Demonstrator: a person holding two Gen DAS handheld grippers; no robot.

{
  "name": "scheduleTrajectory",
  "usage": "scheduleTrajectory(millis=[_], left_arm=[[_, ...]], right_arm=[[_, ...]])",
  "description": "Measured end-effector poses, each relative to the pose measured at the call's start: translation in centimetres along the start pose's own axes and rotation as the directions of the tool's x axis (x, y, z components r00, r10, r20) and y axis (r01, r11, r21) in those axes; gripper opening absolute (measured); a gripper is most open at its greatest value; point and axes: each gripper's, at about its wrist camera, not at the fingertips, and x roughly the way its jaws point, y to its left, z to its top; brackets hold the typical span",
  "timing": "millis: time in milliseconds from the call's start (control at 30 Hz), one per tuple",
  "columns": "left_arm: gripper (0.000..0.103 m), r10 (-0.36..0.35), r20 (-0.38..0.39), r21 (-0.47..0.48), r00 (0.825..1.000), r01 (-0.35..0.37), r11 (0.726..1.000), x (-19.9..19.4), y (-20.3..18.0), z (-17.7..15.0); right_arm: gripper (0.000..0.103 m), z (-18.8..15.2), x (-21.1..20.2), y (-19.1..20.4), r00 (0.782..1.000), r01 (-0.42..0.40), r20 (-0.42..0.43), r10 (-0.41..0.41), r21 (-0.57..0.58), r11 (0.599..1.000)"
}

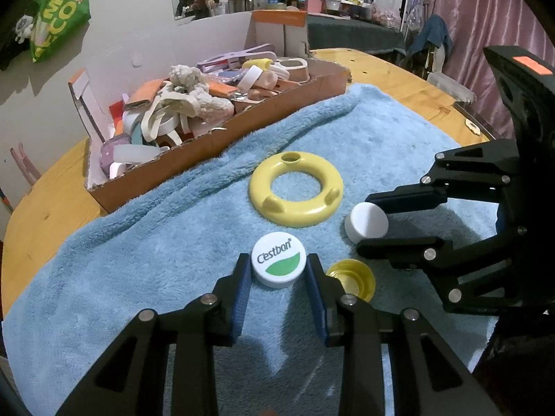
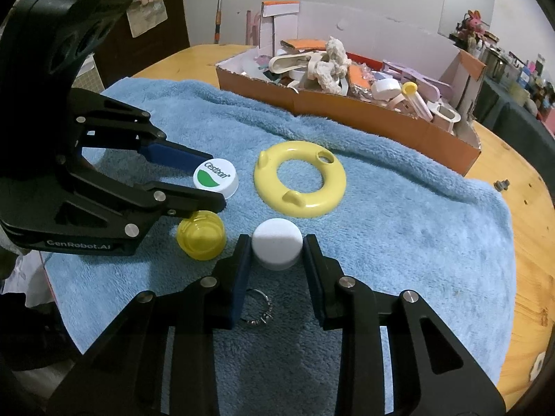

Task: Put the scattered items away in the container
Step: 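Grasp white Cestbon cap with left gripper while right gripper grasps white cap, then lift and carry both white caps over the cardboard box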

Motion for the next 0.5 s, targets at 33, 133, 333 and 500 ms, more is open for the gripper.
scheduleTrajectory(millis=[33,133,333,500], left_arm=[[0.033,0.001,0.003,-0.003,1.000,-0.001,1.000,0.0,0.0,0.0],[0.033,0.000,0.006,-0.006,1.000,0.001,1.000,-0.2,0.0,0.1],[0.033,0.002,0.019,-0.010,1.000,-0.002,1.000,-0.7,0.2,0.4],[0.033,0.007,0.036,-0.012,0.999,-0.007,1.000,-1.6,0.3,1.3]], right_arm=[[0.029,0.0,-0.1,0.0,1.000,0.002,0.003,-0.002,-0.001,1.000],[0.029,0.1,-0.3,0.0,1.000,0.001,0.007,-0.001,-0.002,1.000],[0.029,0.4,-0.7,-0.1,1.000,0.001,0.018,-0.001,0.003,1.000],[0.029,1.1,-1.4,-0.3,1.000,-0.006,0.025,0.006,0.005,1.000]])
